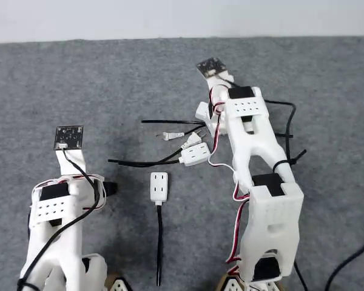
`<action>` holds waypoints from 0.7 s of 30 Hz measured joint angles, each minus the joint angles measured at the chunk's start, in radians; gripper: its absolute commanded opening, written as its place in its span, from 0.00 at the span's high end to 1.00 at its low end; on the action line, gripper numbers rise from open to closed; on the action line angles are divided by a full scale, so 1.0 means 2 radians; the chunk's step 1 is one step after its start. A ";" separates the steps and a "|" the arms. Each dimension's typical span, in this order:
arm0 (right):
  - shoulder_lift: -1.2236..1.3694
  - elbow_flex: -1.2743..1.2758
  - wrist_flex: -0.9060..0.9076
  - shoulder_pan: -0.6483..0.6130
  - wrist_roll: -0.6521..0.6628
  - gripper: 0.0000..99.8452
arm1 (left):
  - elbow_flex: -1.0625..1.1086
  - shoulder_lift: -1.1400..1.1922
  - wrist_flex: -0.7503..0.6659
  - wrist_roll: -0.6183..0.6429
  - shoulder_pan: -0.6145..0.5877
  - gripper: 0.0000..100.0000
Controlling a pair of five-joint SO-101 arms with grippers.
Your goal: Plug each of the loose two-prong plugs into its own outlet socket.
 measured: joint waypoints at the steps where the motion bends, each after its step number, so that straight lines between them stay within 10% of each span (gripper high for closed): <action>1: 0.000 -0.007 0.000 0.000 0.008 0.87 | 0.000 0.000 0.000 0.000 0.000 0.69; 21: 0.061 -0.017 0.019 -0.015 0.206 0.89 | 0.000 0.000 -0.006 -0.004 0.000 0.69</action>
